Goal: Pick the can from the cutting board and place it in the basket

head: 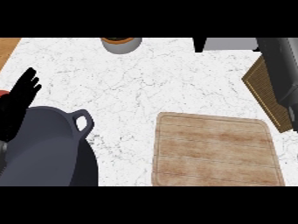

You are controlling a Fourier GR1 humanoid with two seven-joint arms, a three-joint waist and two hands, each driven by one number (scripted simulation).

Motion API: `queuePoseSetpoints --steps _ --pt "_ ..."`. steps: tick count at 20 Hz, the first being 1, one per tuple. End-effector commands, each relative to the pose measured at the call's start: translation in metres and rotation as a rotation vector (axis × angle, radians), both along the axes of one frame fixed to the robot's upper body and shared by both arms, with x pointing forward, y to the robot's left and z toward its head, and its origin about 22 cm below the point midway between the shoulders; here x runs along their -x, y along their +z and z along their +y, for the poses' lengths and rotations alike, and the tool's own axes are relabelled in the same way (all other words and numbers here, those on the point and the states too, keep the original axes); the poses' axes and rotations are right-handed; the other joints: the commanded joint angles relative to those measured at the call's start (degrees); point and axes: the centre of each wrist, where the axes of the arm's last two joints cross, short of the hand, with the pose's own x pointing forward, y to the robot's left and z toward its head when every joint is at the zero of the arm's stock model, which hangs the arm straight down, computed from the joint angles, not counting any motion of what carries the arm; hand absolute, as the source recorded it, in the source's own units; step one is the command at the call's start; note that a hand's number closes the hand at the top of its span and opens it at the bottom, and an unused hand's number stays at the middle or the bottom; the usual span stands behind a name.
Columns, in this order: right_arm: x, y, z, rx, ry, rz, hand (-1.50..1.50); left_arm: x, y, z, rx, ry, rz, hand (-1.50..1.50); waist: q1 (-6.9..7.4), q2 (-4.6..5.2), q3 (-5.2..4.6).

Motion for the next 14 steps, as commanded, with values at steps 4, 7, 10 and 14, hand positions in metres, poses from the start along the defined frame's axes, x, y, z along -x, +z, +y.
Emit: queuePoseSetpoints --steps 4,7,10,14 --pt "0.009 -0.037 -0.025 -0.113 -0.074 -0.073 1.5 0.002 -0.032 -0.001 0.044 0.025 0.071 0.0 -0.99 0.69 -1.49" --pt "0.02 -0.043 -0.075 -0.102 -0.263 -0.164 -1.5 0.009 -0.031 -0.001 0.048 0.017 0.054 0.0 -0.78 1.17 -1.55" --pt "0.023 -0.069 -0.063 -0.169 -0.226 -0.112 -1.5 -0.002 -0.022 -0.013 0.068 0.016 0.058 0.0 -1.12 0.79 -1.47" --pt "0.029 -0.065 -0.094 -0.115 -0.19 -0.133 -1.5 -0.002 -0.02 -0.017 0.055 -0.002 0.058 0.0 -0.42 0.76 -1.42"
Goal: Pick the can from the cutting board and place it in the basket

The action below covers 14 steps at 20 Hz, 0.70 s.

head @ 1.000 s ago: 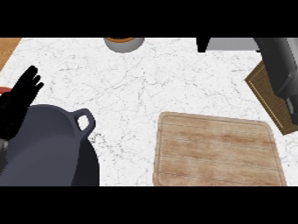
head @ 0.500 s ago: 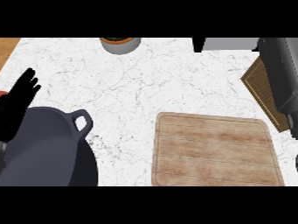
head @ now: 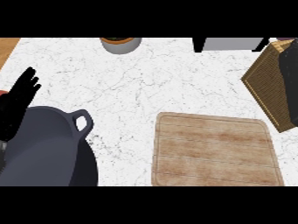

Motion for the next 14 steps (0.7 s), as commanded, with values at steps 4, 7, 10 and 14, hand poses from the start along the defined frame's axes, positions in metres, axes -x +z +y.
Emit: queuePoseSetpoints --steps 4,7,10,14 --pt "0.009 -0.016 0.0 -0.044 -0.005 -0.09 -1.5 0.0 -0.019 -0.001 0.069 0.007 0.045 0.0 -0.34 0.58 -1.28" --pt "0.011 0.015 -0.007 -0.044 -0.066 -0.243 -1.5 -0.001 -0.015 -0.006 0.057 0.001 0.057 0.0 -0.23 0.68 -1.28" --pt "0.024 0.017 -0.02 -0.062 -0.111 -0.42 -1.5 0.004 -0.027 -0.003 0.043 0.033 0.051 0.0 -1.2 0.63 -1.28" --pt "0.043 0.046 -0.023 -0.1 -0.147 -0.565 -1.5 0.008 -0.03 0.005 0.068 0.049 0.092 0.0 -3.01 -0.13 -1.37"
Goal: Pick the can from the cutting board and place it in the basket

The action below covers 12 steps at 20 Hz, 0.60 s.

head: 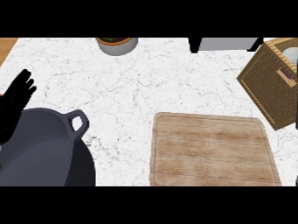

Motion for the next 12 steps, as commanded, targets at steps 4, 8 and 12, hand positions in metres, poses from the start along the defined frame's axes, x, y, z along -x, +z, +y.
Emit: queuePoseSetpoints --steps 4,8,12 --pt "0.049 -0.005 0.005 -0.12 -0.046 -0.201 -1.5 0.017 -0.03 -0.002 0.046 0.046 0.076 0.0 -2.74 -0.52 -1.22" --pt "0.084 -0.014 0.012 -0.169 0.009 -0.172 -1.5 0.018 -0.027 0.002 0.052 0.072 0.082 0.0 -3.76 -0.79 -1.24" --pt "0.122 -0.035 0.026 -0.209 0.075 -0.14 -1.5 0.023 -0.029 0.014 0.038 0.086 0.096 0.0 -4.59 -0.87 -1.3"
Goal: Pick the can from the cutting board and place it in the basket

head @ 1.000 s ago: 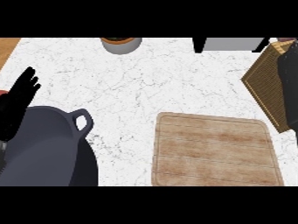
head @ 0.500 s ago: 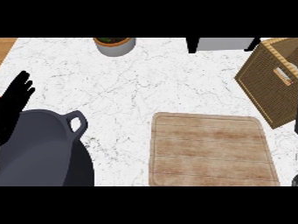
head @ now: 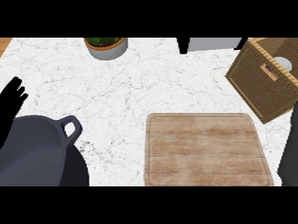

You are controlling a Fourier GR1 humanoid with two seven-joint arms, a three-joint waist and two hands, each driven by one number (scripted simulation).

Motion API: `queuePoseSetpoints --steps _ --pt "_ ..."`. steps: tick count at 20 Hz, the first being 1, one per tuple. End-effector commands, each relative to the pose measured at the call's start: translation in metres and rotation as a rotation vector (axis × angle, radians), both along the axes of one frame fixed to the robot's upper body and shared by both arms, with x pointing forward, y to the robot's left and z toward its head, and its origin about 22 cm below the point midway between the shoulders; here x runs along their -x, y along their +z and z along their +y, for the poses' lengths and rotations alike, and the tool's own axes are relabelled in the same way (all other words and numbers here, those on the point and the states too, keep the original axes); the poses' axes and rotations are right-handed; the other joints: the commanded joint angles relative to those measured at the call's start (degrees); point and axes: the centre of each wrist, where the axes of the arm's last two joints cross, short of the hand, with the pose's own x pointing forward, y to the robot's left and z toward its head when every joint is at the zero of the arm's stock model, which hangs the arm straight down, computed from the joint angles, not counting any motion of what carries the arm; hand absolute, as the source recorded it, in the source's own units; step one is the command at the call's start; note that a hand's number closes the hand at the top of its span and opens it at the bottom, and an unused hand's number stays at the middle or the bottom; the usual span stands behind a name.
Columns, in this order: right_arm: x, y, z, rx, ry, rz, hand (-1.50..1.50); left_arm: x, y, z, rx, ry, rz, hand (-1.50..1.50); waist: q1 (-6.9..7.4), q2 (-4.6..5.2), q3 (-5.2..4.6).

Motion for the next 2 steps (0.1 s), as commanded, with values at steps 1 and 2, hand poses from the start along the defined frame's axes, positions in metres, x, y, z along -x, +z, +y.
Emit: queuePoseSetpoints --steps 1,2 --pt "0.046 -0.007 0.008 -0.044 0.073 0.055 -1.5 0.009 -0.027 -0.003 0.046 0.026 0.057 0.0 -0.82 0.68 -1.23" --pt "0.056 -0.01 0.006 -0.054 0.073 0.066 -1.5 0.003 -0.022 -0.013 0.076 0.009 0.057 0.0 -0.82 0.91 -1.18"
